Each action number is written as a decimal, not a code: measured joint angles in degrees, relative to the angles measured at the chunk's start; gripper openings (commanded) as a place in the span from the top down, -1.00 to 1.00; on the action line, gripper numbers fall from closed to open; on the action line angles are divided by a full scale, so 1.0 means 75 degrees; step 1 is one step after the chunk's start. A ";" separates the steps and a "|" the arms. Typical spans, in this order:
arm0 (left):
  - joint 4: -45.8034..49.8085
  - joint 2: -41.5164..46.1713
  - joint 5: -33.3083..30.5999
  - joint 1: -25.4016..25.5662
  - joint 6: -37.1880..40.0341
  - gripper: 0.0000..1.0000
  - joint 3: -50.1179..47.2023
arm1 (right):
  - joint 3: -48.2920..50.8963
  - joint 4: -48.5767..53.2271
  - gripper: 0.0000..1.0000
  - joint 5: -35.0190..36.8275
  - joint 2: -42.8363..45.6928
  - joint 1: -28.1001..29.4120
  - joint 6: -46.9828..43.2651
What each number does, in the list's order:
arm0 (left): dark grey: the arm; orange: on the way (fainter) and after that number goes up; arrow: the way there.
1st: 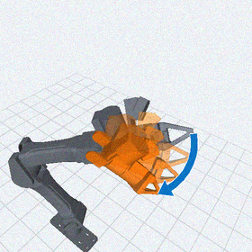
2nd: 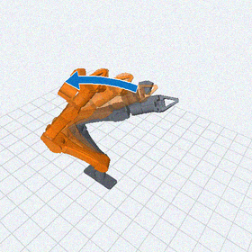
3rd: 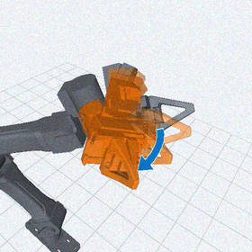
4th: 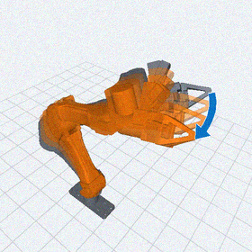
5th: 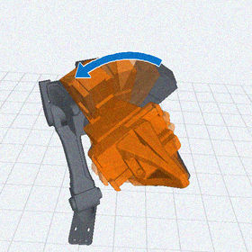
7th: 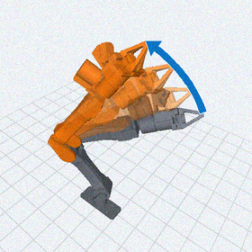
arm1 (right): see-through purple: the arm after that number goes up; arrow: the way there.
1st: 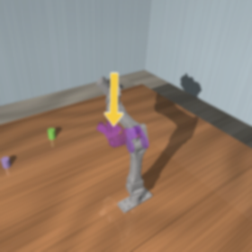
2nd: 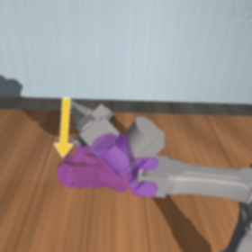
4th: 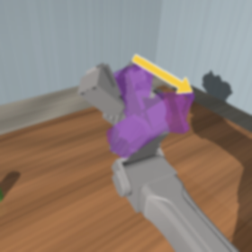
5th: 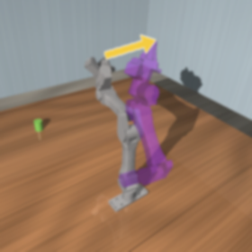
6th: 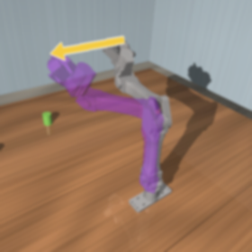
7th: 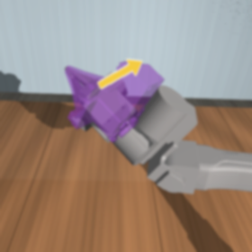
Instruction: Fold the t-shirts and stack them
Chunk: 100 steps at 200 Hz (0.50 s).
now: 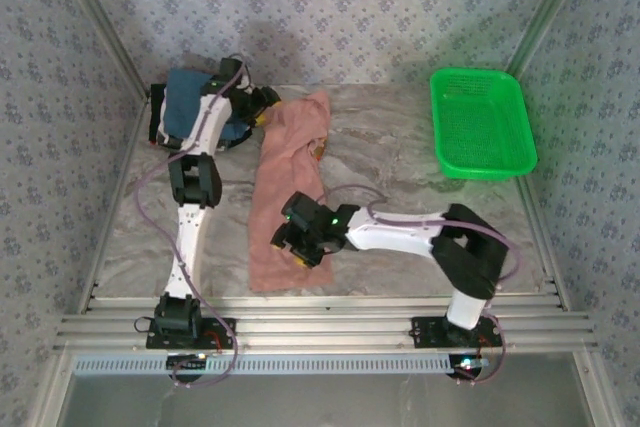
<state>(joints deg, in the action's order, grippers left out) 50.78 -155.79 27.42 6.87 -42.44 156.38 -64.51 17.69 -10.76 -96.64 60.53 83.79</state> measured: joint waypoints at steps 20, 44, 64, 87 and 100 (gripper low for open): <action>0.0673 0.1355 -0.0058 -0.0338 0.0501 -0.43 -0.0740 | -0.0221 0.0831 -0.58 -0.0023 0.1183 -0.0256 -0.0880; 0.0516 0.4488 -0.0227 -0.0656 0.0921 -0.61 -0.3701 | -0.0341 0.1935 -0.59 -0.0332 0.2273 -0.0877 -0.2375; 0.0140 0.7525 -0.0163 -0.0609 0.0982 -0.62 -0.6706 | -0.0050 0.2544 -0.56 -0.0854 0.2541 -0.1440 -0.3529; 0.0114 0.9958 -0.0140 -0.0335 0.0991 -0.61 -0.9457 | 0.0746 0.2652 -0.52 -0.1515 0.2477 -0.1600 -0.4363; 0.0172 1.0990 -0.0163 -0.0154 0.0927 -0.60 -1.1019 | 0.1134 0.2605 -0.49 -0.1912 0.2358 -0.1550 -0.4613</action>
<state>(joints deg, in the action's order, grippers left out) 52.07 -73.36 26.20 5.72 -35.48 73.73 -56.01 37.23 -25.10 -78.96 48.90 49.19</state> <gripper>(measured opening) 0.806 0.756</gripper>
